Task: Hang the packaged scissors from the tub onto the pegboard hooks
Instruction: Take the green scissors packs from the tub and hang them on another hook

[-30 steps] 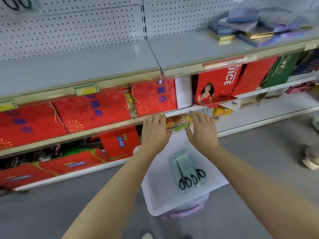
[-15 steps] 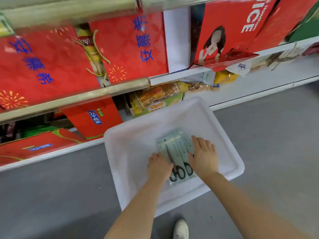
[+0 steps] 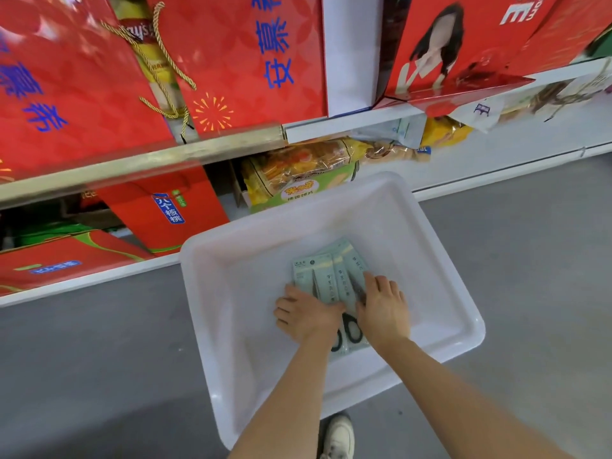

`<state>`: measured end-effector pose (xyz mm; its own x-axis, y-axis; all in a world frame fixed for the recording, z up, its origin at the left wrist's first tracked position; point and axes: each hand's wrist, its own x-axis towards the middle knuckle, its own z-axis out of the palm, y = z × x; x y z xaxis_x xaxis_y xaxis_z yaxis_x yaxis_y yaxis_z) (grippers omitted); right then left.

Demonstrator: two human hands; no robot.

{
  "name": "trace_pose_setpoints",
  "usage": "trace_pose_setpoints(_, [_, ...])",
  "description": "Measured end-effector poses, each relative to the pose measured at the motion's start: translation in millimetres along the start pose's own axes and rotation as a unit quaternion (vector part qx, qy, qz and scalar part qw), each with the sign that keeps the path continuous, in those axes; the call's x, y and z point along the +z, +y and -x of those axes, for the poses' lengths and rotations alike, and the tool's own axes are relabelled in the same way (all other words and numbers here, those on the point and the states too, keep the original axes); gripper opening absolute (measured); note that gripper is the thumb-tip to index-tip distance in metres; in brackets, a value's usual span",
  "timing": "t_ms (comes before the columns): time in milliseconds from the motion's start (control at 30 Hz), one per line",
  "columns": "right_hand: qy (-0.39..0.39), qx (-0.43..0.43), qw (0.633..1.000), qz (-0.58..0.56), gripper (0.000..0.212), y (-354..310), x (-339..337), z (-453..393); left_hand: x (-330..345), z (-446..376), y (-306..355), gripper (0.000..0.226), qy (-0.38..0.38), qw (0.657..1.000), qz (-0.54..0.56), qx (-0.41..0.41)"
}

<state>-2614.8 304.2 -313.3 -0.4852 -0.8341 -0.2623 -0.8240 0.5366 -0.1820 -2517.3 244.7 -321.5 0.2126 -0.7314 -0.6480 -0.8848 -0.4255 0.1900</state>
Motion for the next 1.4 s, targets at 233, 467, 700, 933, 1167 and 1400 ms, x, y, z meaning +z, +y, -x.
trace_pose_setpoints(233, [-0.033,0.041,0.999,-0.012,0.091,-41,18,-3,-27,-19,-47,0.105,-0.001,0.989,0.144,0.025])
trace_pose_setpoints(467, [-0.025,0.079,0.996,0.027,0.097,-81,45,8,-46,-23,-71,0.100,0.064,0.972,0.225,0.026])
trace_pose_setpoints(700, [-0.069,0.101,0.992,-0.003,0.065,-80,29,-1,-66,-9,-76,0.106,0.077,0.964,0.247,0.064])
trace_pose_setpoints(933, [-0.044,0.112,0.992,0.034,0.080,-100,53,8,-83,-3,-85,0.107,0.084,0.962,0.250,0.068])
trace_pose_setpoints(1167, [-0.025,0.082,0.996,0.007,0.050,-114,53,19,-85,-5,-90,0.108,0.091,0.960,0.253,0.079])
trace_pose_setpoints(1400, [-0.064,0.146,0.987,-0.027,0.067,-114,51,11,-88,-2,-91,0.110,0.084,0.955,0.270,0.089])
